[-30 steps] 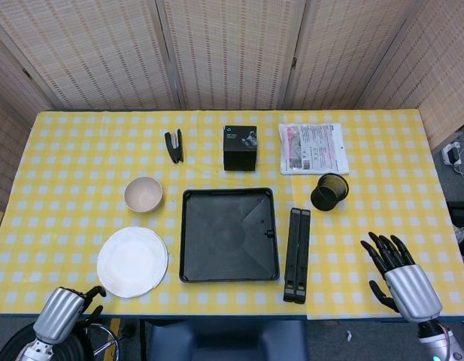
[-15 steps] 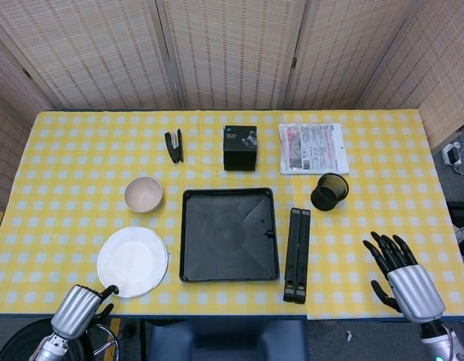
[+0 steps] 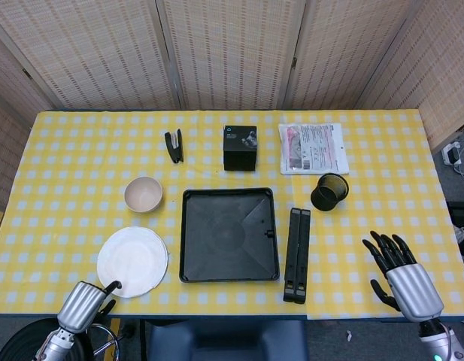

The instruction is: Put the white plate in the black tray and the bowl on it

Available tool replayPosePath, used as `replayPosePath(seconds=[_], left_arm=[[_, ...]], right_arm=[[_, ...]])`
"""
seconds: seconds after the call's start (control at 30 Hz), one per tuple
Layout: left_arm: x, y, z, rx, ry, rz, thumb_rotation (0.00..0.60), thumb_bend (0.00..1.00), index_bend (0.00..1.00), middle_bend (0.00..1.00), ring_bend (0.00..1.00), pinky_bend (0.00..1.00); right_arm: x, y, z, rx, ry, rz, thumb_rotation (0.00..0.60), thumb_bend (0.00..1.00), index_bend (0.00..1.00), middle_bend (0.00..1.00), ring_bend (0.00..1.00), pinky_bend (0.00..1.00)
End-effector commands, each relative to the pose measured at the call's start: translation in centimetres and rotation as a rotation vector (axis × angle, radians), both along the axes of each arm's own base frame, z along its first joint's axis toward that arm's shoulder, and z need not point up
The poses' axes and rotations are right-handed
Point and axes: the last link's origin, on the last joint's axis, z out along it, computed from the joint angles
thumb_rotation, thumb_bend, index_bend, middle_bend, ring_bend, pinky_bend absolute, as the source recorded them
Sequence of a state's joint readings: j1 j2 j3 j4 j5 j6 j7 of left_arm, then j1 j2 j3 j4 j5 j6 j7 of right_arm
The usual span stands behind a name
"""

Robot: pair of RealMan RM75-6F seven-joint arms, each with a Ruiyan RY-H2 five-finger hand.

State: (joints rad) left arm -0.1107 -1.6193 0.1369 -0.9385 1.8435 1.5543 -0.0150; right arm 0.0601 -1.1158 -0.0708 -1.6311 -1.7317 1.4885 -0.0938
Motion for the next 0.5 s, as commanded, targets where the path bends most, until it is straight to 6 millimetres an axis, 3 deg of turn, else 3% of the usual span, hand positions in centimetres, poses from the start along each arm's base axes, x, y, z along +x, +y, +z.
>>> replayPosePath(seconds=[0.03,0.5], left_arm=[[-0.11,0.18,-0.17,0.006,-0.002,0.011,0.6,0.37,0.43,1.0,1.0,1.0],[-0.58,0.48,-1.17,-0.001,0.018,0.027,0.6,0.38,0.44,1.0,1.0,1.0]], right_arm=[[-0.03,-0.01,0.0,0.0,-0.001,0.0,0.6,0.43,0.0,0.0,0.0,0.0],[-0.08,-0.01,-0.2,0.011,0.002,0.002,0.6,0.43,0.0,0.0,0.0,0.0]])
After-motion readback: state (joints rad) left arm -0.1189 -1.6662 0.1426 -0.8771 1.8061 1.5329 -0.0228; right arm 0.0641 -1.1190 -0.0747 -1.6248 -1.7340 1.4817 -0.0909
